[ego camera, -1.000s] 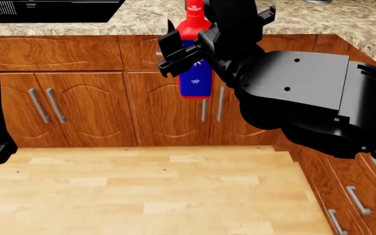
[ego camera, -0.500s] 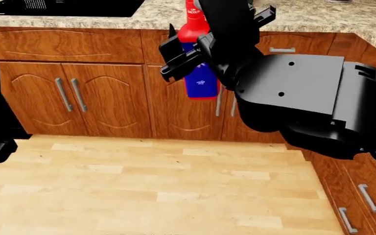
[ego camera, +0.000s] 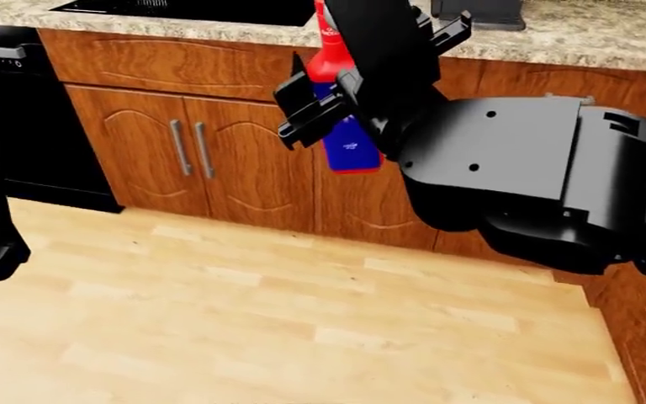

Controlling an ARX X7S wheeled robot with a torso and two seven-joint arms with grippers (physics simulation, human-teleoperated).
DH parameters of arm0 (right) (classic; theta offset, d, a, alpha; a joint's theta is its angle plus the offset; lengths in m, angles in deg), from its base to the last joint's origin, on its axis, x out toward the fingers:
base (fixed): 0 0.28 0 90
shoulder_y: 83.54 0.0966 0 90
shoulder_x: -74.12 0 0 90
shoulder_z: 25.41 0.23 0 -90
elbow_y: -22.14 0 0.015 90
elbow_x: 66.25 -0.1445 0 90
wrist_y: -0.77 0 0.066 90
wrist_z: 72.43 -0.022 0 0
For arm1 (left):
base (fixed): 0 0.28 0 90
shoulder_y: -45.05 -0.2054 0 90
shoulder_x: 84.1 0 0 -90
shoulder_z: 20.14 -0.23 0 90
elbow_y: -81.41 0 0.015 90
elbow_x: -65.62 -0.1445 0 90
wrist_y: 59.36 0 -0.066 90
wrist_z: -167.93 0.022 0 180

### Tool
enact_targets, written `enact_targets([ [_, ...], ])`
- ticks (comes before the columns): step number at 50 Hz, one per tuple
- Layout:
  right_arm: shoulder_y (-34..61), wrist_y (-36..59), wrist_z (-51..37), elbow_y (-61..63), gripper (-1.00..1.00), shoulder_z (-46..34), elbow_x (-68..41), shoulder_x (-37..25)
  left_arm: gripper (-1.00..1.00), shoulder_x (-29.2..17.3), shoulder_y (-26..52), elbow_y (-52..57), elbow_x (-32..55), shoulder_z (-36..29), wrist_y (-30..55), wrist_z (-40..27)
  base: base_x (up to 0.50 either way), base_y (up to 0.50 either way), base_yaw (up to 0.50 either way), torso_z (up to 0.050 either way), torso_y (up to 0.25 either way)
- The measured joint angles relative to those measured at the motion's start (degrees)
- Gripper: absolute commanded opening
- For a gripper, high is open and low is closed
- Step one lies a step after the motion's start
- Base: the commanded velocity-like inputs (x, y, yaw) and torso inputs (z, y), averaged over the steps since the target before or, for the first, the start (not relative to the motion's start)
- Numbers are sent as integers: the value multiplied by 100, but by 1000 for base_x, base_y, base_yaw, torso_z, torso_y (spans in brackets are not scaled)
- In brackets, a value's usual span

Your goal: Move the drinks to the dining counter.

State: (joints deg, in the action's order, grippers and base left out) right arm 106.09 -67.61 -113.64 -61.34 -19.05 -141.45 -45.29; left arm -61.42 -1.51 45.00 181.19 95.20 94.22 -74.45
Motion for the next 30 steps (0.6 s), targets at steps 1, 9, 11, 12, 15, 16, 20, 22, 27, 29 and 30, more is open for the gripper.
enact_targets([
  [1, 2, 7, -7, 8, -100, -2, 5, -4, 100, -4, 9, 0, -1, -14, -6, -2, 0, 0, 500, 0, 0],
  [9, 1, 35, -64, 77, -100, -15, 54, -40, 100, -44, 102, 1, -6, -156, -64, -22, 0, 0, 500, 0, 0],
  [11, -1, 38, -76, 94, -100, -12, 59, -51, 100, -54, 127, 1, -8, -193, -78, -27, 0, 0, 500, 0, 0],
  [12, -2, 41, -82, 103, -100, -12, 61, -56, 100, -59, 139, 2, -9, -210, -85, -29, 0, 0, 500, 0, 0],
  [15, -4, 44, -94, 131, -100, -8, 61, -70, 100, -72, 168, 2, -6, -246, -102, -34, 0, 0, 500, 0, 3],
  [16, -4, 44, -98, 138, -100, -5, 62, -74, 100, -77, 176, 2, -5, -256, -107, -35, 0, 0, 500, 0, 0],
  [20, -4, 42, -102, 152, -100, 6, 69, -78, 100, -94, 206, -1, 1, -285, -123, -36, 0, 0, 500, 3, 0],
  [22, -3, 41, -97, 153, -100, 11, 72, -75, 100, -95, 210, -3, 2, -285, -124, -34, 0, 0, 500, 0, 0],
  [27, 10, 46, -87, 154, -100, 24, 80, -68, 100, -94, 229, -12, -9, -300, -124, -22, 0, 0, 500, 0, 0],
  [29, 16, 49, -82, 159, -100, 28, 82, -65, 100, -96, 245, -16, -16, -317, -127, -17, 0, 0, 500, 0, 0],
  [30, 18, 50, -79, 162, -100, 31, 84, -64, 100, -97, 249, -17, -17, -320, -128, -15, 0, 0, 500, 0, 10],
])
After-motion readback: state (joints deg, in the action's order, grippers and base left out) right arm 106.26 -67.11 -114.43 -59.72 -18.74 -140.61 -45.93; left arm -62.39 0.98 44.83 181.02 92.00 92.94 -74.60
